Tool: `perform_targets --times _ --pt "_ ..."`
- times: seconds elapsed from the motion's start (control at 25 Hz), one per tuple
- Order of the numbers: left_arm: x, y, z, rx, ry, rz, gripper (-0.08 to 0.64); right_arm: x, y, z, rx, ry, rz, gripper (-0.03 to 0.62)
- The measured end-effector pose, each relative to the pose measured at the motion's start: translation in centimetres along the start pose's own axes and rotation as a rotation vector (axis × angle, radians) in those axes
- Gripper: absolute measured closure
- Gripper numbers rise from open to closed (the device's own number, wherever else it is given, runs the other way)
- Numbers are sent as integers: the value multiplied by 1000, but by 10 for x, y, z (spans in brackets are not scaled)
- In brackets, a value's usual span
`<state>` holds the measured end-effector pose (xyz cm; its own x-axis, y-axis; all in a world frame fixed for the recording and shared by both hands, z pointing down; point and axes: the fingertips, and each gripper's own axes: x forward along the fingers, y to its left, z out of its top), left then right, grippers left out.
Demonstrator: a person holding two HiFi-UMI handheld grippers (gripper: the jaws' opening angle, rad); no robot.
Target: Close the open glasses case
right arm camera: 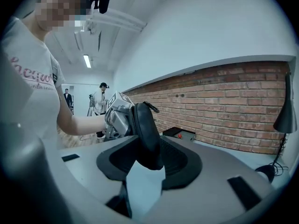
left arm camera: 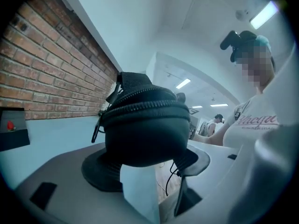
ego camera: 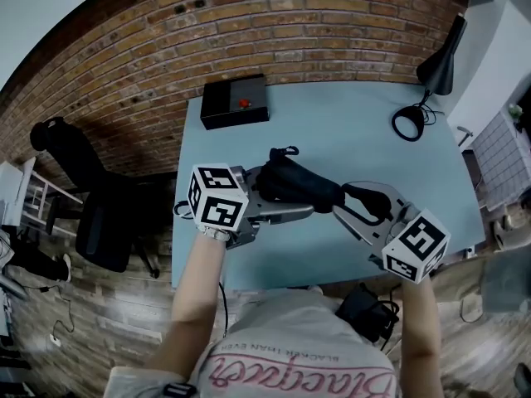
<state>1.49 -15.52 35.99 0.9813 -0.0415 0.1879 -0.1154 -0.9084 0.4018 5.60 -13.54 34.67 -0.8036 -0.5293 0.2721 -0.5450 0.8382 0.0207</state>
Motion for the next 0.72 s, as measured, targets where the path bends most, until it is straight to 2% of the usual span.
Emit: perform_targets --times 0.24,0.36,0.52,0.56,0.72 --pt "-1 -15 -11 121 71 -63 232 -5 -11 -4 4 14 -40 456" --pt "-2 -20 -16 156 90 -93 232 -4 -15 -7 0 21 -65 459" --pt "-7 -35 -22 188 92 -172 232 -7 -23 -10 -45 49 -129 485" --pt "-7 -38 -22 193 89 -188 232 -6 -22 -11 -52 59 -123 489" --pt "-4 -51 -22 214 67 -261 233 5 -7 -15 -33 85 -12 489"
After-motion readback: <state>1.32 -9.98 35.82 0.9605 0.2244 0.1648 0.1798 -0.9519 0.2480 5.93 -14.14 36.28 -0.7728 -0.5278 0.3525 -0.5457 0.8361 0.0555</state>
